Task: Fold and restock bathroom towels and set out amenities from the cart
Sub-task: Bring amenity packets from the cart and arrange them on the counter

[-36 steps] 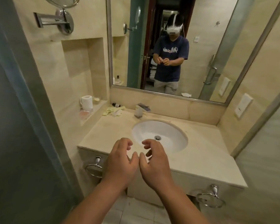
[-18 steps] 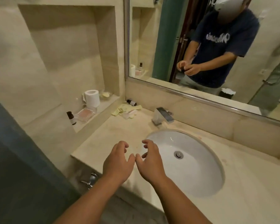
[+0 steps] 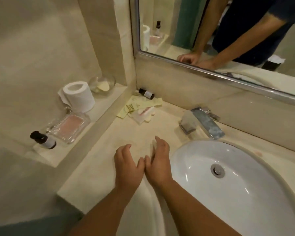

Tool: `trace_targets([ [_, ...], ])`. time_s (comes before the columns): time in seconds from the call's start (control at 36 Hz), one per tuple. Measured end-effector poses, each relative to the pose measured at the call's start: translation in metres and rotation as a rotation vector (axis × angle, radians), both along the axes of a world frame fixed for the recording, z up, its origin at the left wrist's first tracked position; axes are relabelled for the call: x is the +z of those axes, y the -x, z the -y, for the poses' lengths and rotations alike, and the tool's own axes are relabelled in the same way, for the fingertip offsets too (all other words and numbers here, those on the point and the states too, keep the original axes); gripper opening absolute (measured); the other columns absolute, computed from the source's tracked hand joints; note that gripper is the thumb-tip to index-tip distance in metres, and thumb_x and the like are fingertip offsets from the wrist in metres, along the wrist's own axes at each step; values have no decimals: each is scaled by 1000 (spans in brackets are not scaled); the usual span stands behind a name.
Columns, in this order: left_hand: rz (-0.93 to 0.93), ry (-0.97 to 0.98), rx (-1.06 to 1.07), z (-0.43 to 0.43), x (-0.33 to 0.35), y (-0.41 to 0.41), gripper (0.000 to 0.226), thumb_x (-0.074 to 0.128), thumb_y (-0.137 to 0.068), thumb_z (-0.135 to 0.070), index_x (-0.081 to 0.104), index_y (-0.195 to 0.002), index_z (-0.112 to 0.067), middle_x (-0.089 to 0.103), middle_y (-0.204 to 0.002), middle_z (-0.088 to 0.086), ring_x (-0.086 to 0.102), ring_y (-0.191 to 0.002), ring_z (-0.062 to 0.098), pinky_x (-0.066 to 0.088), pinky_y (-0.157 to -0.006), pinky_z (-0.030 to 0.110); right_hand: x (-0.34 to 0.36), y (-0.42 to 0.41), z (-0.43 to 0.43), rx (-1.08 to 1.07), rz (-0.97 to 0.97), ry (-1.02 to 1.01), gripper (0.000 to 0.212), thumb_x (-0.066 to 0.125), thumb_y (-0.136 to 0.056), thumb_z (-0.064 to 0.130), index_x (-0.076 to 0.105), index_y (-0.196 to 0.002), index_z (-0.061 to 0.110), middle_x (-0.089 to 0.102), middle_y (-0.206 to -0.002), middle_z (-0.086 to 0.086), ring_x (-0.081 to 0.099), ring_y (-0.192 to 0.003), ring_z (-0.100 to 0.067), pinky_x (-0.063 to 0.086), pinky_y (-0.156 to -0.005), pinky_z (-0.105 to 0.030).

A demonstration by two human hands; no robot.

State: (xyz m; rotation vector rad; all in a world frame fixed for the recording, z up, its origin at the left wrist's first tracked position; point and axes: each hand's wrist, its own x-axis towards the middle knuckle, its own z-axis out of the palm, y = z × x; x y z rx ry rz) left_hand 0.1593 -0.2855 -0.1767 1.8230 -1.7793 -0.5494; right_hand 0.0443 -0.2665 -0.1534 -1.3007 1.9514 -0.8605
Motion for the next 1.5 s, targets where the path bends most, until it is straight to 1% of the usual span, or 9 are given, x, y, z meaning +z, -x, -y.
trace_targets([
  [0.08, 30, 41, 48, 41, -4, 11, 69, 77, -82, -33, 43, -139, -15, 49, -135, 8, 51, -119, 26, 52, -97, 42, -8, 2, 35, -74, 26, 39, 66, 55, -102, 23, 21, -155, 40, 22, -157, 19, 38, -118, 13, 26, -98, 1],
  [0.17, 114, 43, 49, 84, -2, 23, 67, 70, -85, -42, 42, -142, -18, 52, -135, 7, 52, -116, 25, 52, -95, 43, -10, 6, 75, -128, -53, 51, 64, 54, -101, 28, 21, -154, 38, 25, -156, 13, 46, -126, -5, 39, -104, -20],
  [0.42, 256, 40, 14, 154, -6, 41, 55, 55, -97, -48, 46, -148, -29, 52, -146, 1, 52, -117, 23, 47, -96, 42, -10, 20, 151, -138, -177, 17, 65, 56, -97, 38, 25, -153, 32, 47, -147, 5, 58, -121, -17, 50, -97, -33],
  [0.64, 191, 48, 46, 169, -11, 42, 33, 55, -98, -32, 71, -128, -31, 56, -135, 2, 57, -119, 26, 46, -93, 44, -9, 23, 171, -136, -225, 2, 59, 60, -93, 50, 39, -146, 33, 53, -142, 10, 58, -119, -14, 45, -91, -27],
  [0.83, 22, 168, 5, 166, -10, 37, 21, 50, -103, -22, 70, -103, -15, 68, -111, 2, 66, -89, 24, 56, -71, 38, -12, 21, 167, -161, -145, 46, 67, 64, -93, 41, 31, -150, 35, 49, -137, 8, 60, -103, -11, 54, -86, -31],
  [1.03, -196, 51, 94, 143, 2, 24, 17, 38, -105, -31, 54, -101, -27, 68, -91, 2, 61, -80, 21, 44, -66, 31, -1, 23, 126, -268, 48, 3, 59, 62, -100, 32, 41, -154, 22, 42, -124, 12, 42, -101, 27, 32, -76, 6],
  [1.17, -259, 52, 85, 103, 20, 6, 20, 43, -105, -23, 46, -95, -40, 69, -89, -1, 67, -80, 24, 54, -66, 34, 22, 23, 81, -334, 193, 8, 34, 68, -98, 25, 64, -131, 22, 56, -125, 4, 53, -95, 3, 45, -97, -18],
  [1.28, -345, 76, 99, 70, 50, 3, 18, 45, -106, -15, 54, -94, -26, 68, -85, -4, 66, -77, 20, 44, -57, 20, 44, 20, 61, -293, 243, 116, 26, 71, -95, 32, 63, -120, 34, 64, -110, 6, 57, -85, 2, 45, -76, -8],
  [1.5, -510, 223, 308, 5, 145, 0, 21, 39, -106, -33, 49, -87, -33, 62, -71, -3, 62, -67, 17, 49, -60, 36, 140, 13, 15, -142, 439, 327, 20, 76, -91, 36, 67, -109, 39, 66, -77, -5, 65, -75, -29, 59, -73, -43],
])
